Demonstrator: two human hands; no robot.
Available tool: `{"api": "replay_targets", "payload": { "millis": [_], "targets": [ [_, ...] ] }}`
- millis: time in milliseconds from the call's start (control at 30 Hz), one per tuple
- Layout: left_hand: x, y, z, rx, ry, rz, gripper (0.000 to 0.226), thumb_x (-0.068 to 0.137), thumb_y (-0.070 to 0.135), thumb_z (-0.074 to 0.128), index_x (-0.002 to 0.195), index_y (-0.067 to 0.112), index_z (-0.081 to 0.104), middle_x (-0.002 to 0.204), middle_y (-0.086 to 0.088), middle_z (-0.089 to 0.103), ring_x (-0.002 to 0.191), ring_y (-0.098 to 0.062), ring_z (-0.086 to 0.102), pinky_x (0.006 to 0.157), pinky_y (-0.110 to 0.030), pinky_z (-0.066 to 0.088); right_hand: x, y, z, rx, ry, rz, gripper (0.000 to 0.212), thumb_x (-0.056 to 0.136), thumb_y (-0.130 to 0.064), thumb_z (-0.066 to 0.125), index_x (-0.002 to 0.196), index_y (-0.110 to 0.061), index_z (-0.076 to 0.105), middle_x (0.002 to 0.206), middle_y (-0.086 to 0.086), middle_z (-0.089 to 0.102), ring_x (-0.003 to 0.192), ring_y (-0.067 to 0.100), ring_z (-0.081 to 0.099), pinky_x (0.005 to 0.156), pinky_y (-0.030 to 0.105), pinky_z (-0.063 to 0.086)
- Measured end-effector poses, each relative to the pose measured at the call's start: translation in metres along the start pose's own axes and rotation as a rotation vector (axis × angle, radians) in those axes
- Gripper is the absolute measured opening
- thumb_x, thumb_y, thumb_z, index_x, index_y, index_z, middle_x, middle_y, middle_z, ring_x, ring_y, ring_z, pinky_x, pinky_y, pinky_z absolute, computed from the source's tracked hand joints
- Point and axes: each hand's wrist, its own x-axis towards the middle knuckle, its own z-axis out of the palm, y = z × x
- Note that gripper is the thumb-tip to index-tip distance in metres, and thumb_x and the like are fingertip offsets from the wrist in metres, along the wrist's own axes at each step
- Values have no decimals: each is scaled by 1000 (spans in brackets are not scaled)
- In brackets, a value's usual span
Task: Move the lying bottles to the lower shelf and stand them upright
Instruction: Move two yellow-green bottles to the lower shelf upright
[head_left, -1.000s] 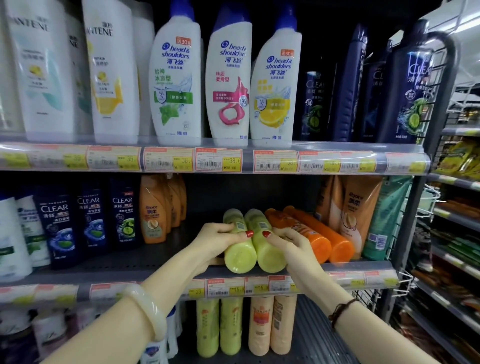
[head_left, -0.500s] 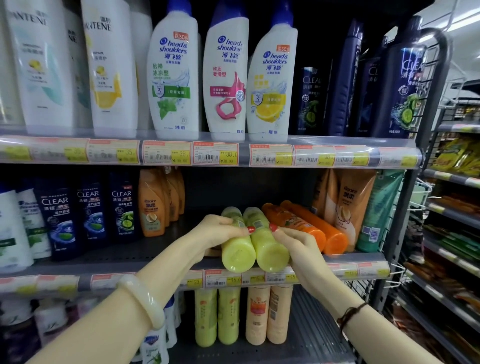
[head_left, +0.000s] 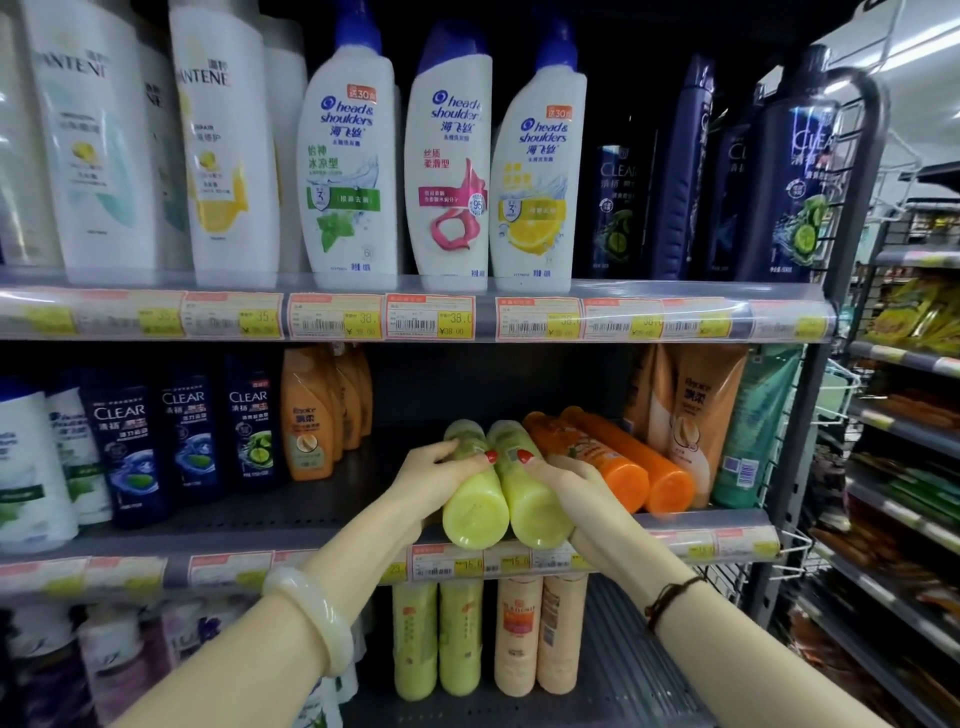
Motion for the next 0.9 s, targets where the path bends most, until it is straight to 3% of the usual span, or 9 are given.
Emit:
{"api": "replay_targets", "payload": {
  "millis": [133,233,333,400,533,600,700,800,900],
  "targets": [
    [-7,0,0,21,42,38,77,76,20,77,143,14,40,132,-10,58,110,-23,62,98,-42,51,-11,5,-4,-35,-36,-101,28,87,-15,65,115,-11,60,99,4,72,91,22,71,80,38,59],
    [-12,0,0,-46,53,40,83,75,11,77,146,16,35,132,-12,58,104,-24,65,92,-42,54,-14,8,-5,-33,-5,-131,37,87,-12,66,122,-16,55,102,-1,67,92,16,67,79,32,59],
    [-18,-1,2,-65,51,59,80,76,14,77,145,16,36,128,-12,61,103,-24,66,91,-41,55,-17,8,-3,-42,13,-144,5,92,-17,59,93,-20,62,85,-8,67,77,7,65,62,19,56],
    [-20,-4,5,-80,50,84,78,77,14,76,145,17,37,124,-8,62,104,-23,65,93,-42,54,-18,8,-1,-42,45,-136,6,93,-23,57,97,-19,60,85,-8,66,79,7,65,64,20,54],
    [-22,-8,8,-107,70,140,72,79,15,74,143,17,41,113,-2,61,106,-22,64,94,-42,53,-12,9,2,7,98,-63,37,91,-35,59,119,-11,57,106,6,68,93,18,66,75,29,55],
    [-22,-10,8,-131,89,158,68,81,18,73,142,17,43,118,-3,62,107,-23,64,95,-43,53,-8,9,0,33,99,-13,44,90,-33,60,125,-7,55,113,12,67,98,24,66,77,34,56],
    [-22,-11,9,-161,106,174,67,82,19,72,142,20,43,129,-8,61,109,-23,64,95,-43,53,-4,5,-4,84,57,50,40,90,-19,59,127,-5,54,113,16,66,96,29,67,69,36,56],
    [-24,-10,11,-198,95,183,69,83,14,70,144,25,39,121,-6,60,100,-21,65,82,-35,56,-6,0,-5,116,19,76,30,88,-9,57,118,-2,58,104,17,68,90,30,68,64,36,55],
    [-23,-8,14,-231,77,163,71,84,11,68,145,29,36,110,-2,61,95,-20,66,81,-38,56,-7,3,-4,116,44,53,31,91,-20,59,115,-2,59,105,18,70,91,31,70,69,39,58]
  ]
}}
